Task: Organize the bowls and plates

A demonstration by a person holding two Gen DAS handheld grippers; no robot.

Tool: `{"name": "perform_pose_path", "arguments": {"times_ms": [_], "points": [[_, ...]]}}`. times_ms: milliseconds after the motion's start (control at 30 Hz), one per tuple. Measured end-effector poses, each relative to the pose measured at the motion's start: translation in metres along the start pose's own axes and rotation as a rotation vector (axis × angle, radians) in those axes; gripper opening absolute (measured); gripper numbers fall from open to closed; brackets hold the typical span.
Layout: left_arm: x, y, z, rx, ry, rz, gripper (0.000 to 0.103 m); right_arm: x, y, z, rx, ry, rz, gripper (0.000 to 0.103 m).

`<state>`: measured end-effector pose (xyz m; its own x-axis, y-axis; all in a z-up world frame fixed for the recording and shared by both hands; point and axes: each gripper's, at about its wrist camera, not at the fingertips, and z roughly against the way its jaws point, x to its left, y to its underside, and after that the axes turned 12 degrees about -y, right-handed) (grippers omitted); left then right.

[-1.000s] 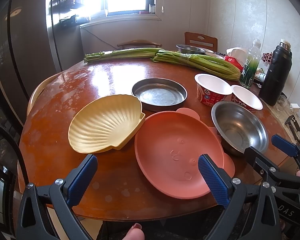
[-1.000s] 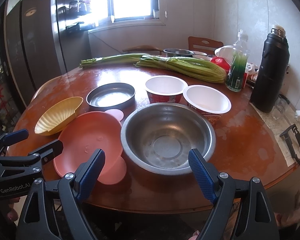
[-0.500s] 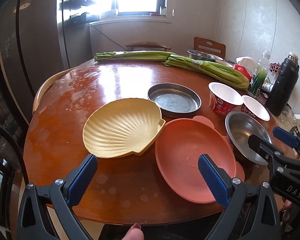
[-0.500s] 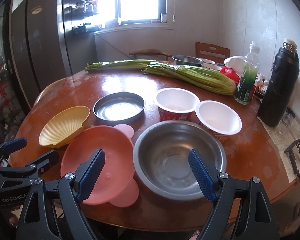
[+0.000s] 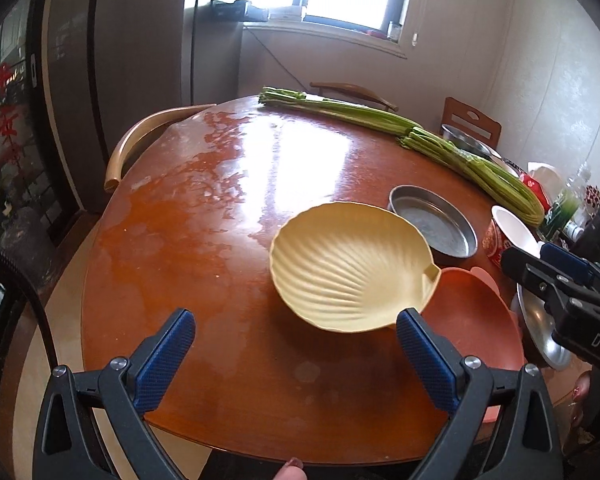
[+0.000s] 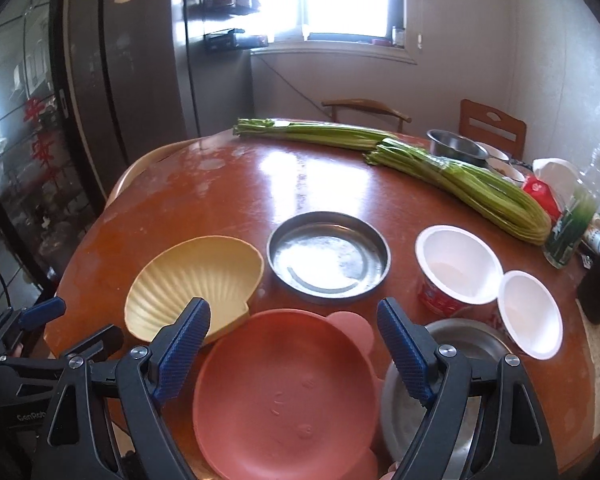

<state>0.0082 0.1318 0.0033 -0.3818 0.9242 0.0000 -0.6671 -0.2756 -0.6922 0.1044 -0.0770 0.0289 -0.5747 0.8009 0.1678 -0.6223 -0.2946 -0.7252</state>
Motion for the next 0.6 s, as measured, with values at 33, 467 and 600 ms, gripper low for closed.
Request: {"name": "perform_pose_path", "arguments": {"times_ms": [33, 467, 600], "points": [[0.005, -0.001, -0.004, 0.018, 0.002, 0.010, 0.101, 0.004, -0.001, -0.005, 0.004, -0.005, 0.015, 0.086], [0.020, -0.020, -0.063, 0.196, 0.114, 0.077, 0.100, 0.004, -0.008, -0.084, 0.169, -0.043, -0.026, 0.074], [0.008, -0.022, -0.076, 0.218, 0.124, 0.050, 0.092, 0.003, -0.006, -0.094, 0.199, -0.027, -0.007, 0.066]]}}
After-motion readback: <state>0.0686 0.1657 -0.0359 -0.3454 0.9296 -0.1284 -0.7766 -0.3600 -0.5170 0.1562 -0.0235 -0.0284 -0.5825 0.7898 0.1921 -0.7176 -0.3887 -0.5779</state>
